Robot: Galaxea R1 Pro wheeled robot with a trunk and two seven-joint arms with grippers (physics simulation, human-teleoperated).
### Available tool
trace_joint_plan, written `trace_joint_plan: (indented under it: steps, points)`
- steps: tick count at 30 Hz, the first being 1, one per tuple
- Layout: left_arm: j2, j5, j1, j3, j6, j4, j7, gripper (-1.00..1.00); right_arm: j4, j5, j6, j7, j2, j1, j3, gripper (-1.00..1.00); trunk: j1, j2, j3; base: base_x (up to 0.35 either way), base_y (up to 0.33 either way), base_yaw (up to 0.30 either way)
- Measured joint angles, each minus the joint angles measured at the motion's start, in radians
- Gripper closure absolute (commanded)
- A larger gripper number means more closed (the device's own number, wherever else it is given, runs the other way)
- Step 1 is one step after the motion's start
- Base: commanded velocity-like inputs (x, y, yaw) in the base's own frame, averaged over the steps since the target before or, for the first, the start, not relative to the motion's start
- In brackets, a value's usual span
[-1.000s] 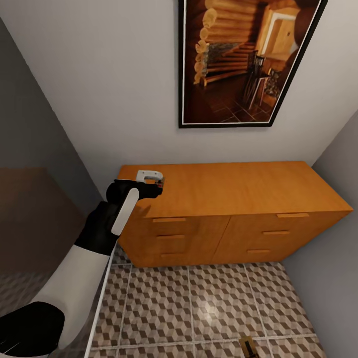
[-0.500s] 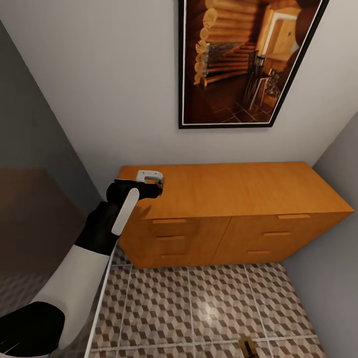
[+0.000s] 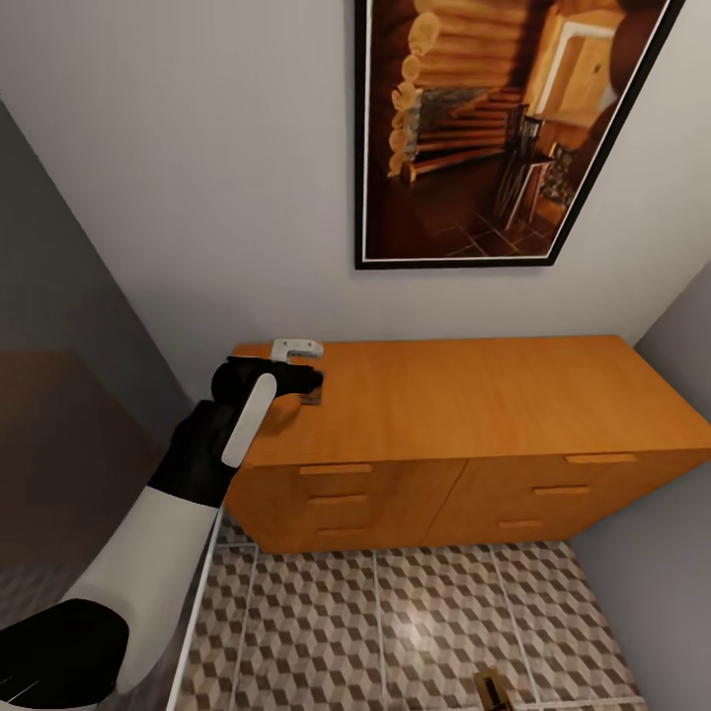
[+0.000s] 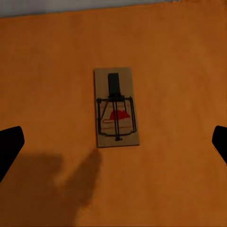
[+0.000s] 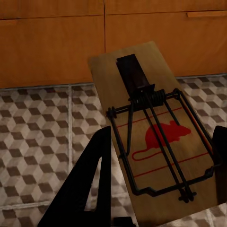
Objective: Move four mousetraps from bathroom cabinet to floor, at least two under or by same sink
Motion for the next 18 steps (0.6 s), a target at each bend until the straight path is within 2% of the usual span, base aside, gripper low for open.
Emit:
trace_joint_plan:
  steps: [6, 18]
  points:
    - [0.0, 0.0, 0.0, 0.0, 0.0, 0.005, 0.0, -1.0, 0.0, 0.0, 0.0, 0.0, 0.0, 0.0, 0.0, 1.0, 0.0, 0.0, 0.0, 0.209, 0.0, 0.0]
    - [0.0, 0.0, 0.0, -0.001, 0.0, 0.01, 0.0, -1.0, 0.0, 0.0, 0.0, 0.0, 0.001, 0.0, 0.0, 1.0, 0.0, 0.0, 0.0, 0.021, 0.0, 0.0]
